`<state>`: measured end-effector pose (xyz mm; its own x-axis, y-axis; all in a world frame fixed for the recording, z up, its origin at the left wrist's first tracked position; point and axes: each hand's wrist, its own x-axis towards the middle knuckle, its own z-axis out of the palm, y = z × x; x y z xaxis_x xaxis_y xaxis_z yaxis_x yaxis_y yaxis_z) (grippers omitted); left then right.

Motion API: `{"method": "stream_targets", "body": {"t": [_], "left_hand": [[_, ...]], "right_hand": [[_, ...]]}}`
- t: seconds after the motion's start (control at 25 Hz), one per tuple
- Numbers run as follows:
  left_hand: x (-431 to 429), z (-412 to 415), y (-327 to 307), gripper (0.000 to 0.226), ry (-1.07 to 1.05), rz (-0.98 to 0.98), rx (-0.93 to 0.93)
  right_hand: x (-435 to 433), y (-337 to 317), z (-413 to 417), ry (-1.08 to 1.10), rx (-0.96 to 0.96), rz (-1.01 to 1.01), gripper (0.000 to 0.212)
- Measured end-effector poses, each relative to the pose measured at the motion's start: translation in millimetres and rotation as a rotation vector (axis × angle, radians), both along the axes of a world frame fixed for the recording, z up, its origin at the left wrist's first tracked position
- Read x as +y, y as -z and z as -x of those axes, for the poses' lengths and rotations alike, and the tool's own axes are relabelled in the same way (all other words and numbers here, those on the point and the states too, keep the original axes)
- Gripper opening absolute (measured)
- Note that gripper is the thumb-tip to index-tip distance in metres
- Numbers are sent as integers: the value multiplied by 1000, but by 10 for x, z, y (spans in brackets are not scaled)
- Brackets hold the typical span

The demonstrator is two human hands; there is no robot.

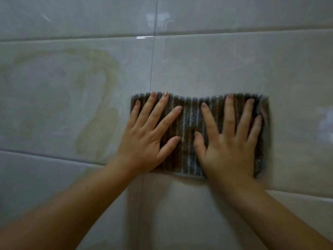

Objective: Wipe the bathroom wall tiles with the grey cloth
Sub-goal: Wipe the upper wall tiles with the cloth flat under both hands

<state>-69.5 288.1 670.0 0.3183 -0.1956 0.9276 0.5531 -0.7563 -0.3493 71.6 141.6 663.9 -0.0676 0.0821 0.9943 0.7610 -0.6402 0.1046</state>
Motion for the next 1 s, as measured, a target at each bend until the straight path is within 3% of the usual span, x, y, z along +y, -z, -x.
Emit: {"method": "stream_targets", "body": {"t": [0.36, 1.0], "left_hand": [[-99, -48, 502, 67, -9, 37, -3], [-1993, -1865, 95, 69, 100, -20, 78]], "right_hand": [[-169, 355, -117, -57, -108, 184, 60], [-2096, 196, -1849, 33, -9, 34, 59]]}}
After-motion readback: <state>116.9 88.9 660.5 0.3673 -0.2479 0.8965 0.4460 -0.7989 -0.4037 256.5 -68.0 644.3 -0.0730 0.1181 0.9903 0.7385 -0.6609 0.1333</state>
